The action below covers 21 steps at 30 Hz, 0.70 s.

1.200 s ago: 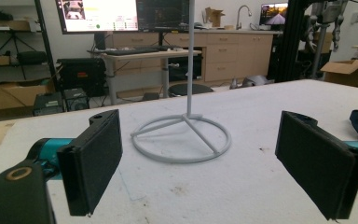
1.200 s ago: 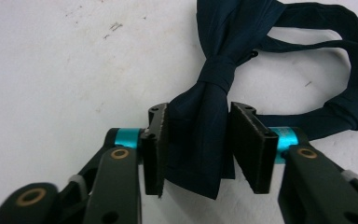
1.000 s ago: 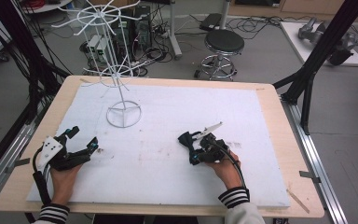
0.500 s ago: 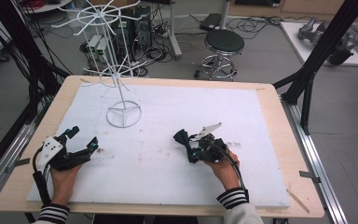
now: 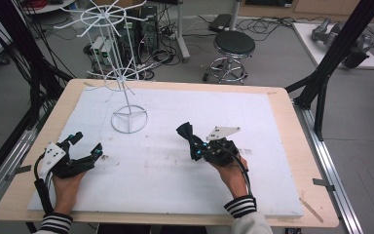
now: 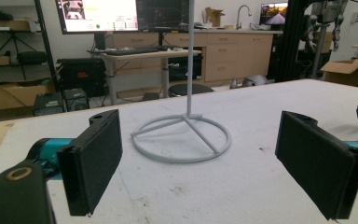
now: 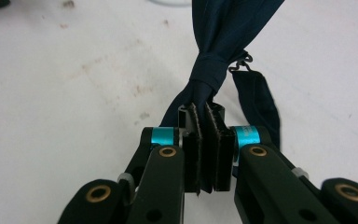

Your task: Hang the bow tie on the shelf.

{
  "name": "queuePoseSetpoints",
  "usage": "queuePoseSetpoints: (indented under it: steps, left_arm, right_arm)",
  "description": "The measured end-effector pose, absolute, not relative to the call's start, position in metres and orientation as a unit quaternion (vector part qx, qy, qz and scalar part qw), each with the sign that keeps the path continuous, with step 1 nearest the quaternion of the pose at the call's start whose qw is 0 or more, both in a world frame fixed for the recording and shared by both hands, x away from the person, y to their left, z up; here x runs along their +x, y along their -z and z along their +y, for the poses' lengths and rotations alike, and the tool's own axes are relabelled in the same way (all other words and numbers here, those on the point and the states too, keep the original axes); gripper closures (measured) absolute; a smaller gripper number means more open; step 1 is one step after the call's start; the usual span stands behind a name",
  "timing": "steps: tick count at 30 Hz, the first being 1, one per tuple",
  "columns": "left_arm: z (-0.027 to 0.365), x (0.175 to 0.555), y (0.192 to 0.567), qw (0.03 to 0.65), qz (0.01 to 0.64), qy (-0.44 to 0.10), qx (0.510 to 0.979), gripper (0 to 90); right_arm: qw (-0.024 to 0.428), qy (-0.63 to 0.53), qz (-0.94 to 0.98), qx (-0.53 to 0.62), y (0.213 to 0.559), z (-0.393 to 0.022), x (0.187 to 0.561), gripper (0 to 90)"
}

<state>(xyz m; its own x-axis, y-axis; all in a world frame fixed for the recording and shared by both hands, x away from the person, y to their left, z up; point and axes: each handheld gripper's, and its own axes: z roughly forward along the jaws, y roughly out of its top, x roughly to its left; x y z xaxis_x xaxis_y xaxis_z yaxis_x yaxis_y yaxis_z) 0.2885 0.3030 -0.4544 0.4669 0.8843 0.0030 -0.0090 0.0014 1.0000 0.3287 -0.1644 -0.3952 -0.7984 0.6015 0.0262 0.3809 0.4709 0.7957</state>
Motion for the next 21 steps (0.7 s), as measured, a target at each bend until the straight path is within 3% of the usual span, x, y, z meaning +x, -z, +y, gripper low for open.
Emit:
queuePoseSetpoints:
  steps: [21]
  left_arm:
    - [0.303,0.289,0.454,0.608,0.363,-0.367,0.604,15.1]
  right_arm:
    - [0.153,-0.521,0.789,0.288,0.365,-0.148,0.337,85.9]
